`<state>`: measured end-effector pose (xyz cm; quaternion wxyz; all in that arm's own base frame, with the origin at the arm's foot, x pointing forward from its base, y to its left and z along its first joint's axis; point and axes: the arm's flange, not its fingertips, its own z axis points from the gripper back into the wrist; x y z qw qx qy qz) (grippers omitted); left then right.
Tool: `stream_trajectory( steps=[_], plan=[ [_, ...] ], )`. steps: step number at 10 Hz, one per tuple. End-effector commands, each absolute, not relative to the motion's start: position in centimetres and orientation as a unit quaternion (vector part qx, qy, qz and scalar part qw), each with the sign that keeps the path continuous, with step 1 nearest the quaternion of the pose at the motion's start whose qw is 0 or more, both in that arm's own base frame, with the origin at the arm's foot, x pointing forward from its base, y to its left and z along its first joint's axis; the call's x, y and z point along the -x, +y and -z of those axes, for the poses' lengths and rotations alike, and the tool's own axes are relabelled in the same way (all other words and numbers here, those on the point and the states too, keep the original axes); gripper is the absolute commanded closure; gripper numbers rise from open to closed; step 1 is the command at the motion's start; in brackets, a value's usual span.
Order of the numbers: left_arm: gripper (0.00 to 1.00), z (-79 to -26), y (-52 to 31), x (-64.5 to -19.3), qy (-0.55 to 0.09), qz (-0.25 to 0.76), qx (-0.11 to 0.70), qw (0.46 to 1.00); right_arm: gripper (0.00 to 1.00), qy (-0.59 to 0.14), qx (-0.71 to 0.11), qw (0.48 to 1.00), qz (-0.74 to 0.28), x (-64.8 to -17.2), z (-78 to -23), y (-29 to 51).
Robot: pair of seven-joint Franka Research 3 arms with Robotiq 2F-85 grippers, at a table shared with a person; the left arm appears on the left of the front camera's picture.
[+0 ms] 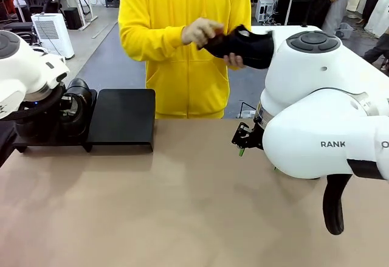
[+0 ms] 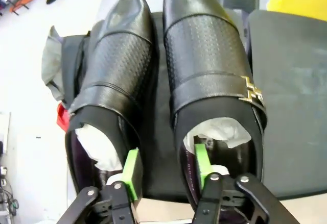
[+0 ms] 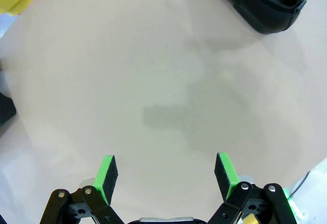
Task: Organize the shoes by placing them on the stand.
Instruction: Place the Shoe from the middle of the table onto the Shoes Stand, then pick up one Shoe and place it in the middle of the table.
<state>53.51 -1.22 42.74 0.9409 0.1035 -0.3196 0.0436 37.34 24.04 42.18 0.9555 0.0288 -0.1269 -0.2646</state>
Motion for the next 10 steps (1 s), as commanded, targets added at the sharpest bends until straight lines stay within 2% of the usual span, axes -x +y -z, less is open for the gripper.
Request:
stream_trajectory(
  steps=[1,5,6,10],
  plan=[
    [0.18,-43.1,-2.1,-52.9,-0.347,-0.051,-0.113,0.930,0.00,-0.128,-0.034,0.958,0.256,-37.5,-42.3,24.0],
    [0.18,-47.9,-1.7,-48.6,-0.377,-0.068,-0.098,0.918,0.00,-0.128,-0.034,0.958,0.256,-37.5,-42.3,24.0],
    [0.18,-46.0,-2.3,-51.8,-0.353,-0.044,-0.108,0.928,0.00,-0.128,-0.034,0.958,0.256,-37.5,-42.3,24.0],
    [0.18,-46.0,-2.3,-51.8,-0.353,-0.044,-0.108,0.928,0.00,-0.128,-0.034,0.958,0.256,-37.5,-42.3,24.0]
  ],
)
